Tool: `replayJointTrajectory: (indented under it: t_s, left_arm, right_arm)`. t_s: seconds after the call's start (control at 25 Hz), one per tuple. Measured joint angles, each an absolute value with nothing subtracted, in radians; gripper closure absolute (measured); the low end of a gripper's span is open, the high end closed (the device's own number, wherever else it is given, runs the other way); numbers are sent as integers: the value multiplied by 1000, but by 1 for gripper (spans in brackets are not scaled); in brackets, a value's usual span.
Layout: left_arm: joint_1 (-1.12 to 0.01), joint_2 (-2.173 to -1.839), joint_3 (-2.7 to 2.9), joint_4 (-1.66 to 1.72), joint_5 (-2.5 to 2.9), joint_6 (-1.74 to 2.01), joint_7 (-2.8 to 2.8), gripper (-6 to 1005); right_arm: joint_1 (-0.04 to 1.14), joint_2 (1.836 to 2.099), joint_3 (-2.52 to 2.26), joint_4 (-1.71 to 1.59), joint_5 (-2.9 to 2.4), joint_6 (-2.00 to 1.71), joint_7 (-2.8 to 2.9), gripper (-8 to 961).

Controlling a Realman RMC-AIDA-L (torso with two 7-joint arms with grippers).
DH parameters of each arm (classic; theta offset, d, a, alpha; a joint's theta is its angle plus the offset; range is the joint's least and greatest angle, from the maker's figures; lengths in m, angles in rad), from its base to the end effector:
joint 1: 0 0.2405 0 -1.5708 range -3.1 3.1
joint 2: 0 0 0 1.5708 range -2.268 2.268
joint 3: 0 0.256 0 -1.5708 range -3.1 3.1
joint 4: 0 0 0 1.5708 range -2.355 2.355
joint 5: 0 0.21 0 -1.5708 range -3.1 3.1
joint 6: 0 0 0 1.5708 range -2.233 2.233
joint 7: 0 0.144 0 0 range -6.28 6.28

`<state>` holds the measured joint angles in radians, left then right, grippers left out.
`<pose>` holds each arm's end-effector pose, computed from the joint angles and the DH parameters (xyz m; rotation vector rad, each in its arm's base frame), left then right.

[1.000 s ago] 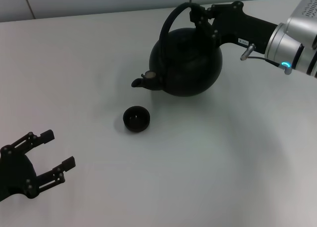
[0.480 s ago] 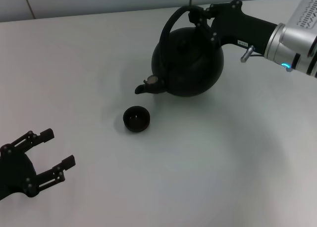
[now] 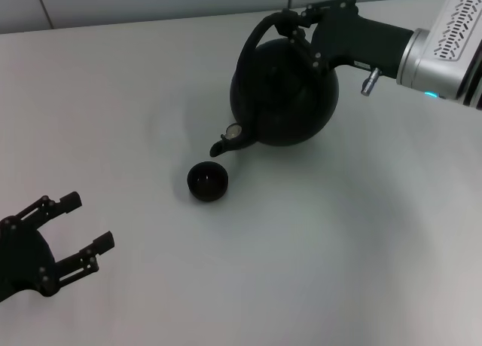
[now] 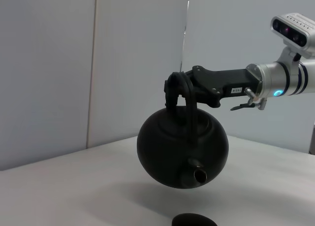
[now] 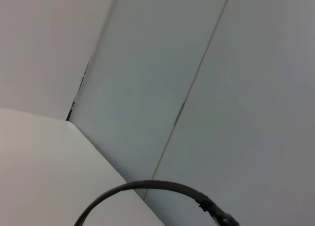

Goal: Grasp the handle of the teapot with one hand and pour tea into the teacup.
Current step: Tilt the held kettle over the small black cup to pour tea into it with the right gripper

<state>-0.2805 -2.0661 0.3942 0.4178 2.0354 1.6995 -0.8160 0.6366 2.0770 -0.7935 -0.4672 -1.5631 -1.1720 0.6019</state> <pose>-0.3374 0.2276 -0.0042 -2.4861 -0.4635 -0.8366 0.2363 0.3974 -0.0072 -2.3117 -0.1177 0.5572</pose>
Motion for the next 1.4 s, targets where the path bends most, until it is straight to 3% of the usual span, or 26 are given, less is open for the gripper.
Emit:
replayJointTrajectory:
  t_s: [1.4]
  left_arm:
    - [-284, -2068, 394, 416, 2020, 1700, -821, 179]
  right_arm:
    - [647, 2080, -925, -547, -1561, -1158, 427, 872]
